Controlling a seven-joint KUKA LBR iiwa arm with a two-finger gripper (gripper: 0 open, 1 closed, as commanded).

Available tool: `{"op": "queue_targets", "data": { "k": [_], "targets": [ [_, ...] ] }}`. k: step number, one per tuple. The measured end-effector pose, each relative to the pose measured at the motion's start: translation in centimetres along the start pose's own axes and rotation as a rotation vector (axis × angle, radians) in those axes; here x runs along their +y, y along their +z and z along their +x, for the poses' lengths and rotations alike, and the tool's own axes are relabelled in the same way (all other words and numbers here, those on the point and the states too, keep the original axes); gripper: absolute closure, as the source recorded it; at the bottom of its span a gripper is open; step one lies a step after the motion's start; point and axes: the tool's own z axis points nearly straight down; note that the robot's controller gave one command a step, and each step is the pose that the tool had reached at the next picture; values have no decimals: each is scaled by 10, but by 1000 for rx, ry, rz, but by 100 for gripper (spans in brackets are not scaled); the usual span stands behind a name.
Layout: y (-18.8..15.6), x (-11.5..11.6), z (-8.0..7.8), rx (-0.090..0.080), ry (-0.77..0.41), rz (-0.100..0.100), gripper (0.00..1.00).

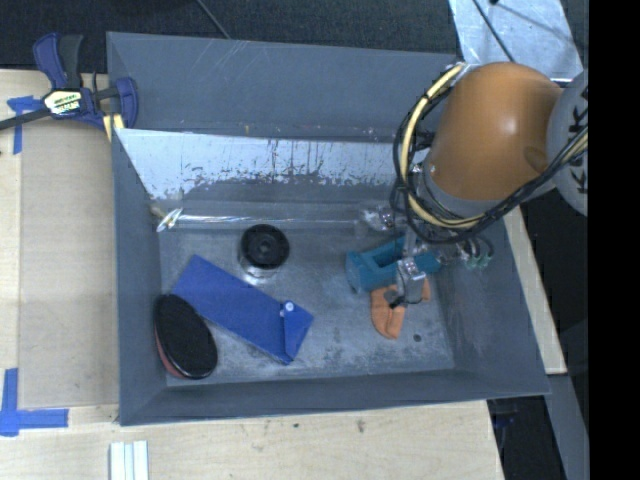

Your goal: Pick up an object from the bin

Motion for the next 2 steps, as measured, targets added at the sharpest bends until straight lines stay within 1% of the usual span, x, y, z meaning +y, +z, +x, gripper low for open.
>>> {"op": "queue_targets", "data": {
  "k": [1,2],
  "targets": [
    [17,-14,-19,-4,4,1,0],
    [51,-27,-22,-2,33,1,0]
  ]
}}
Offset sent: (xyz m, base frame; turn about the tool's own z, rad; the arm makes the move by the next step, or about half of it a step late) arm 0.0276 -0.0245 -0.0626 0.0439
